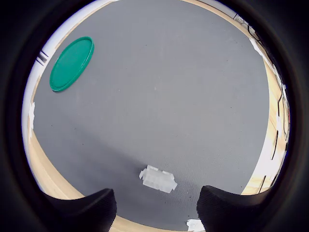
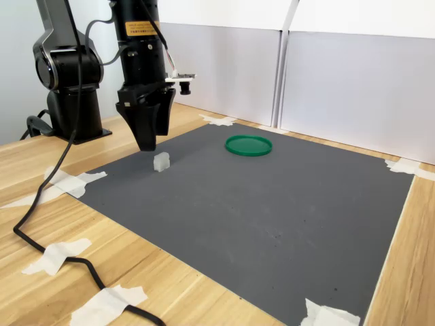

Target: Grasp a white terminal and put it on the green lid.

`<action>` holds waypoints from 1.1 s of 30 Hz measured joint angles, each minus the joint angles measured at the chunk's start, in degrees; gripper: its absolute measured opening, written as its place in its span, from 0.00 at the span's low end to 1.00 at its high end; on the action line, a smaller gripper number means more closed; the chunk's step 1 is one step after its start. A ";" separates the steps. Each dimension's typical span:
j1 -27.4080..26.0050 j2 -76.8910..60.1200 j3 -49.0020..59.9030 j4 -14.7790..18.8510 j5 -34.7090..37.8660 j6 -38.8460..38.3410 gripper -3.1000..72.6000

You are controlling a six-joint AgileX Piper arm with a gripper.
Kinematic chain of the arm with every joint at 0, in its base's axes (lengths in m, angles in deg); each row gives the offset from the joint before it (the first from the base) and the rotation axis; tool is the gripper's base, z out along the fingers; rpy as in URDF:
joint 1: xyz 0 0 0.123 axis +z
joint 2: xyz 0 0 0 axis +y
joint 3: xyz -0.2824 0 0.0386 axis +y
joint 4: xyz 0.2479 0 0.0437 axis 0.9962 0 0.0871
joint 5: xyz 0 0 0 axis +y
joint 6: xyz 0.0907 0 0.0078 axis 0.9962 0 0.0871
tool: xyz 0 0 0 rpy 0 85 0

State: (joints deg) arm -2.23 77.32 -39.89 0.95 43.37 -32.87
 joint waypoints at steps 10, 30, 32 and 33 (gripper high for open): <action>0.00 4.59 0.00 0.09 -2.38 0.00 0.97; 0.00 7.31 0.00 0.09 -3.94 0.00 0.41; 0.00 7.31 0.00 0.09 -3.89 0.00 0.41; 0.00 7.31 0.00 0.09 -3.89 0.00 0.41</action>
State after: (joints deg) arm -2.23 84.63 -39.89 1.04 39.47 -32.87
